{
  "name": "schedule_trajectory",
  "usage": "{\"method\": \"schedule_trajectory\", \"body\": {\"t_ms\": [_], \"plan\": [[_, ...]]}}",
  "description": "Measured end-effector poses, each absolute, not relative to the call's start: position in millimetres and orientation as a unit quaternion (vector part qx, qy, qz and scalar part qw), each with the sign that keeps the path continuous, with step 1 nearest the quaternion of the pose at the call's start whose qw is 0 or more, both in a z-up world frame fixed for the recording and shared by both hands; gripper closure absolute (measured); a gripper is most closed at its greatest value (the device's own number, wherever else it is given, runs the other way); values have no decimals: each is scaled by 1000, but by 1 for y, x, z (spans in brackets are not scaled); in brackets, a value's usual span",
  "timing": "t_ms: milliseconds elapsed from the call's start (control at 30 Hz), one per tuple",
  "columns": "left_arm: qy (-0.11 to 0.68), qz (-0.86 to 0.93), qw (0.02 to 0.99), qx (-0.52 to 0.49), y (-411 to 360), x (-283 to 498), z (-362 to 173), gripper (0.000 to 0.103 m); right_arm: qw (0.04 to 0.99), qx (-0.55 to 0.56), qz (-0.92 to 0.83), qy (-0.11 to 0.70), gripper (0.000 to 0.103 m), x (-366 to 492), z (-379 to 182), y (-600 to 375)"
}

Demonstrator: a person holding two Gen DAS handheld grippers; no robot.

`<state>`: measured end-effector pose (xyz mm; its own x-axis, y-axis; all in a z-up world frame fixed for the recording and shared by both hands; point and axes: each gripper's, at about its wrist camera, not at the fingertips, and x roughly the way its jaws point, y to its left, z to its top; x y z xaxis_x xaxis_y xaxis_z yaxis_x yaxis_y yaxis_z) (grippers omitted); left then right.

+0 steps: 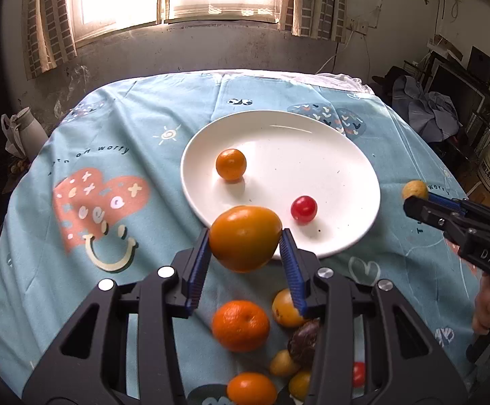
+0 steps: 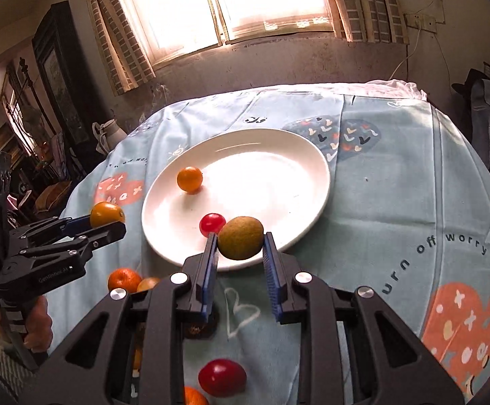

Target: Organize fruits

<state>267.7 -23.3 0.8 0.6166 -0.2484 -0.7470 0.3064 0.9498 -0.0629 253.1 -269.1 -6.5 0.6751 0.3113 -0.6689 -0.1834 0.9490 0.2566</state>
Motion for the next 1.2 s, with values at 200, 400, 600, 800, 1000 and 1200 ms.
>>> {"method": "schedule_trajectory", "body": {"t_ms": [200, 400, 600, 800, 1000, 1200], "plan": [[442, -157, 883, 33, -40, 303, -30, 57, 895, 97, 139, 412, 75, 297, -37, -264], [420, -155, 894, 31, -28, 293, -22, 35, 898, 106, 146, 402, 73, 287, -27, -270], [403, -134, 905, 22, 6, 253, -15, 32, 909, 116, 157, 367, 45, 235, -2, -278], [426, -116, 897, 16, 27, 223, -38, 32, 930, 91, 134, 329, 35, 175, -9, -282], [421, -126, 897, 37, 16, 215, -43, 32, 926, 98, 136, 338, 35, 172, -17, -289], [427, -138, 892, 63, 6, 216, -50, 28, 921, 101, 136, 351, 35, 175, -22, -289]]}}
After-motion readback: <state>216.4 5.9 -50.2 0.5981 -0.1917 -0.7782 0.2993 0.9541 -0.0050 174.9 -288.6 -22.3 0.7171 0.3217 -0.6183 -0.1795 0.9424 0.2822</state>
